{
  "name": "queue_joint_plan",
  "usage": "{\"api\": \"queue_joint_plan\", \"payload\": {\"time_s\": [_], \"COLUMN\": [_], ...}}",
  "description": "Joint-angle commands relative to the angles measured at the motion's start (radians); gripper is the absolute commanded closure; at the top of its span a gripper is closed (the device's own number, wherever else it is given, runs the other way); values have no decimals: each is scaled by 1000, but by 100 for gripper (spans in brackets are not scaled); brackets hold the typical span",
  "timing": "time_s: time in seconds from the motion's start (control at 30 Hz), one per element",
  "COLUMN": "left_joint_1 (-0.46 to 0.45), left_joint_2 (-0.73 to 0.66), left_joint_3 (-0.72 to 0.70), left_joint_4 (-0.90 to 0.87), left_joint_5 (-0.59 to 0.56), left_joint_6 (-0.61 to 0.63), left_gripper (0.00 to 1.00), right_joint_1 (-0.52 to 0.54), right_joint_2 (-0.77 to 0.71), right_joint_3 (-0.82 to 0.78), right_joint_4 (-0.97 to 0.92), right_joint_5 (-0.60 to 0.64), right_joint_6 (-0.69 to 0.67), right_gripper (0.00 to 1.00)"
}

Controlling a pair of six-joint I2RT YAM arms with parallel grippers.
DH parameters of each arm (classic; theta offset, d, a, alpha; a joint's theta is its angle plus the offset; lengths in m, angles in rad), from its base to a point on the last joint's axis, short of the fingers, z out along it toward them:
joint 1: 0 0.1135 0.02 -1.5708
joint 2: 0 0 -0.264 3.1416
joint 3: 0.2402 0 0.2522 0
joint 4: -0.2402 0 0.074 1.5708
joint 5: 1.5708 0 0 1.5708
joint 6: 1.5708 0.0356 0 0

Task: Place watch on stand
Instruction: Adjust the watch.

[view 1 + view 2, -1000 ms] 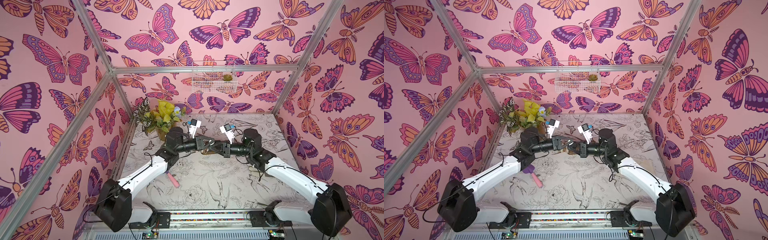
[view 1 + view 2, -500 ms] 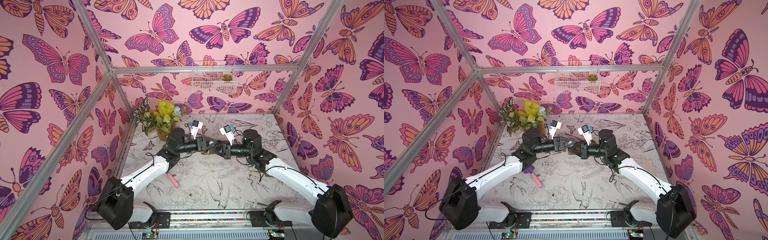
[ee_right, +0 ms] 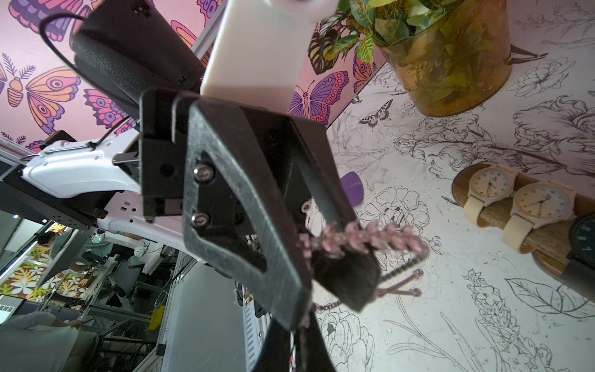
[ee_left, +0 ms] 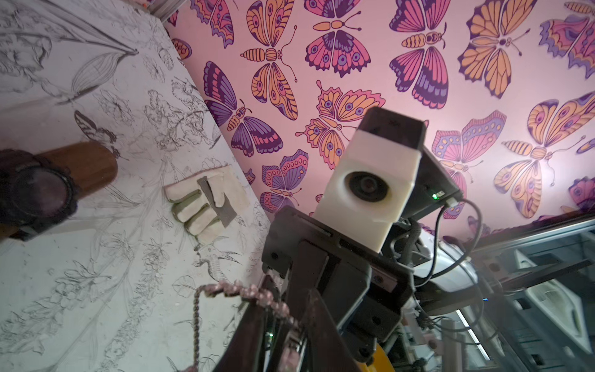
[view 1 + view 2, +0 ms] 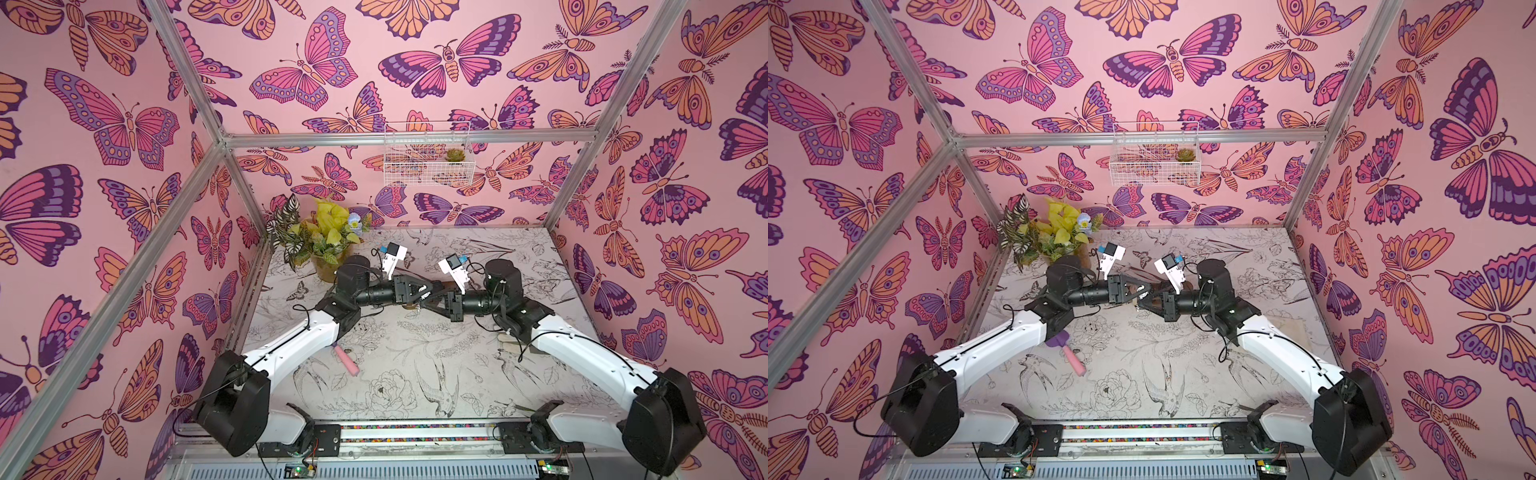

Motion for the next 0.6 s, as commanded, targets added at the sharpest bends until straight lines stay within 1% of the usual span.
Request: {"api": "queue_joint_plan", "payload": {"time_s": [0.0,0.17,0.23,0.3,0.33,0.37,0.43,0.57], "left_joint_1": [16,16,17,16,17,16,16,16], "left_joint_2": [-13,-15,-17,-16,-18,-19,-18,-24], "left_joint_3": [6,4,4,1,1,0,0,-12], "left_joint_4": [64,62,61,63,64,64,63,66], "left_joint_5": [-25,-27,-28,-30,-31,-31,-30,-33], "left_joint_6": [18,18,17,16,15,15,15,15], "left_gripper": [85,85,88,91,91,91,92,92], "right_joint_1": [9,10,10,10,9,10,10,-3], "right_joint_2": [-10,-4,-4,-7,-9,-9,-11,-13], "right_joint_3": [-20,-23,-21,-20,-20,-17,-16,-18], "right_joint_4": [-96,-108,-114,-117,-115,-111,-98,-26], "right_joint_5": [-68,-75,-75,-65,-58,-51,-44,-53], "right_joint_6": [-33,-41,-44,-40,-37,-33,-24,32], "right_gripper": [100,100,100,82,75,71,68,67]}}
